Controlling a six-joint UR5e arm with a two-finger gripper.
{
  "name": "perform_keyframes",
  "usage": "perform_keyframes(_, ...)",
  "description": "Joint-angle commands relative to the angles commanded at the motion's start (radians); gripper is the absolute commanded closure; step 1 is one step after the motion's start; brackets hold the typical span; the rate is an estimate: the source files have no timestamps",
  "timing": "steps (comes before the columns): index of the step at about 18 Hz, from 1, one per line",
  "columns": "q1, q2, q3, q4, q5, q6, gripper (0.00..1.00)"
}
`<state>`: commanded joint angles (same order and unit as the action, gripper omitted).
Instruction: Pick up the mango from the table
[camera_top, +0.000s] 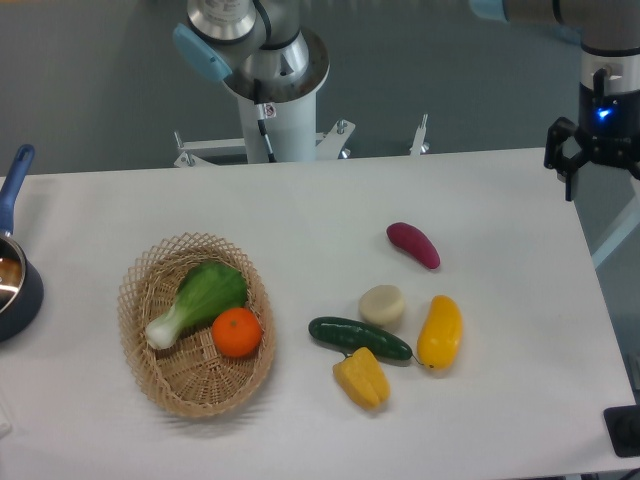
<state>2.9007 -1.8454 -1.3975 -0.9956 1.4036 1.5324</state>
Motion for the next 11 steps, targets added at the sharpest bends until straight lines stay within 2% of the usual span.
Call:
perform_keyframes(3,0.002,-0.005,-0.005,0.023,0.000,0.002,0.00)
perform_keyframes(6,0.000,-0.005,-0.011,0.021,0.002,-0.006,0.00)
perform_keyframes(11,-0.003,-0.003,-0.080,0.025,0.000,-0.012,0.00)
